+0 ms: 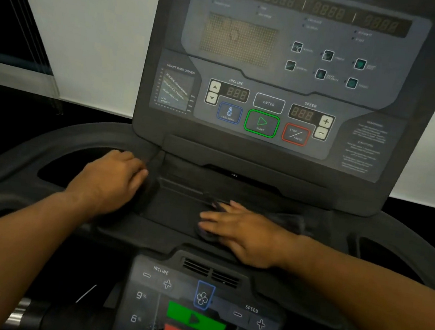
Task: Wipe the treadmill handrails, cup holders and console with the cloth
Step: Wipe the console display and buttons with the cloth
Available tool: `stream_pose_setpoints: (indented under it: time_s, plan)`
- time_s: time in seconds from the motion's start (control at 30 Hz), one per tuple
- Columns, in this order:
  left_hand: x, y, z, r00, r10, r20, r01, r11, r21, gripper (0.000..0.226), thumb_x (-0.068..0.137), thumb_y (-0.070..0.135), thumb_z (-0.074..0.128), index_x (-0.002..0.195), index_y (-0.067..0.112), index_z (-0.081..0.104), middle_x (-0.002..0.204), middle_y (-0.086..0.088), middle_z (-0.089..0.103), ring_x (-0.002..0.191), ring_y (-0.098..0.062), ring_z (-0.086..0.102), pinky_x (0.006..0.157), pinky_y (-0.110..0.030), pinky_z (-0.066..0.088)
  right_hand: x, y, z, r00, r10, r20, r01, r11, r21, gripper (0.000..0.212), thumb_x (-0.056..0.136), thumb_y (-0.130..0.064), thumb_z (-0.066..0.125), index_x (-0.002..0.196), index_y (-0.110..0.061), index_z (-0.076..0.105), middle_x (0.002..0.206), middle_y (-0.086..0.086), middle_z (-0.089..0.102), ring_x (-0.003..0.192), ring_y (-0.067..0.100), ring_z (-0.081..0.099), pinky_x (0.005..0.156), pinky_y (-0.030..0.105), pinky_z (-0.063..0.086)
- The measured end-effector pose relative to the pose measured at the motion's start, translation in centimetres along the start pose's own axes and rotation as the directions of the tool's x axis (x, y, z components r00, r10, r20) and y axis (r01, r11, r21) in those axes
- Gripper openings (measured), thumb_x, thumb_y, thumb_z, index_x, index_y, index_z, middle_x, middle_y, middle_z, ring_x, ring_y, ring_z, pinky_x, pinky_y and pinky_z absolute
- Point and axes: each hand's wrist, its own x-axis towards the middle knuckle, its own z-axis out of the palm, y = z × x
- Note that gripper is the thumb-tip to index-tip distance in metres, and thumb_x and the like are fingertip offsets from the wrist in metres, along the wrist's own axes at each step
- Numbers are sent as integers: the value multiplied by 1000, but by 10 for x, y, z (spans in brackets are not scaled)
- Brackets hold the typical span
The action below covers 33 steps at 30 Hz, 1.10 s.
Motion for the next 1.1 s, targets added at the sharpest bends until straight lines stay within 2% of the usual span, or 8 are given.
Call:
stream_pose_setpoints:
  time_s: [0.3, 0.47, 0.57, 0.67, 0.77, 0.87, 0.97, 1.1]
  plan:
    - [5, -21, 5, 997, -73, -31, 71, 996, -48, 32, 97, 33, 47, 113, 14, 67, 115, -5, 63, 104, -27, 56, 90, -43, 48, 112, -42, -1, 992, 92, 82, -81, 989, -126, 46, 103, -26, 36, 149, -32, 32, 160, -8, 19, 148, 28, 1, 116, 50, -4]
    - [9, -30, 4, 999, -36, 13, 37, 996, -82, 33, 98, 36, 43, 115, 17, 65, 116, -1, 61, 105, -24, 54, 90, -40, 45, 47, -36, 0, 976, 187, 108, -195, 978, 70, 47, 101, -32, 33, 148, -32, 32, 159, -13, 16, 147, 16, -7, 115, 42, -11]
    - [12, -33, 3, 998, 7, 62, -1, 995, -101, 34, 98, 37, 42, 117, 19, 64, 117, 0, 59, 106, -22, 53, 92, -39, 45, -23, -17, -14, 940, 296, 170, -309, 949, 59, 52, 97, -21, 39, 145, -38, 30, 152, -26, 13, 145, 9, -10, 117, 43, -9]
    - [11, -30, 3, 990, 60, 128, -47, 994, -103, 36, 99, 37, 40, 120, 20, 62, 119, 0, 58, 109, -22, 53, 95, -40, 45, -73, -2, -37, 864, 436, 252, -429, 899, -86, 56, 95, -13, 47, 140, -45, 38, 147, -34, 17, 147, 9, 4, 121, 38, 7]
    - [8, -31, 1, 991, 57, 121, -46, 995, -92, 35, 100, 35, 39, 122, 20, 61, 122, 0, 57, 110, -22, 52, 93, -39, 45, -73, -6, -48, 826, 492, 276, -450, 870, -204, 46, 97, -25, 50, 138, -46, 43, 147, -31, 28, 134, 6, 35, 110, 17, 22]
    - [2, -41, -1, 995, 38, 97, -28, 994, -105, 33, 100, 34, 40, 120, 20, 62, 122, 0, 57, 110, -22, 52, 90, -39, 45, -32, -24, -42, 887, 433, 161, -426, 901, -83, 40, 92, -20, 60, 130, -32, 58, 141, -17, 48, 127, 0, 46, 106, 11, 28]
    - [-3, -51, -4, 995, 29, 100, -17, 992, -125, 34, 100, 34, 40, 123, 20, 62, 125, 1, 57, 111, -21, 51, 92, -40, 46, 28, -43, -23, 961, 270, 66, -272, 962, 23, 31, 87, -12, 65, 116, -20, 70, 125, -1, 66, 115, 9, 59, 97, 8, 32]
    - [-4, -58, -7, 993, 22, 116, -5, 990, -144, 36, 101, 35, 38, 126, 22, 59, 128, 3, 55, 114, -19, 50, 96, -39, 44, 88, -57, -18, 967, 243, 81, -250, 964, 88, 28, 87, -10, 63, 112, -18, 72, 110, 1, 61, 100, 18, 59, 90, 16, 38]
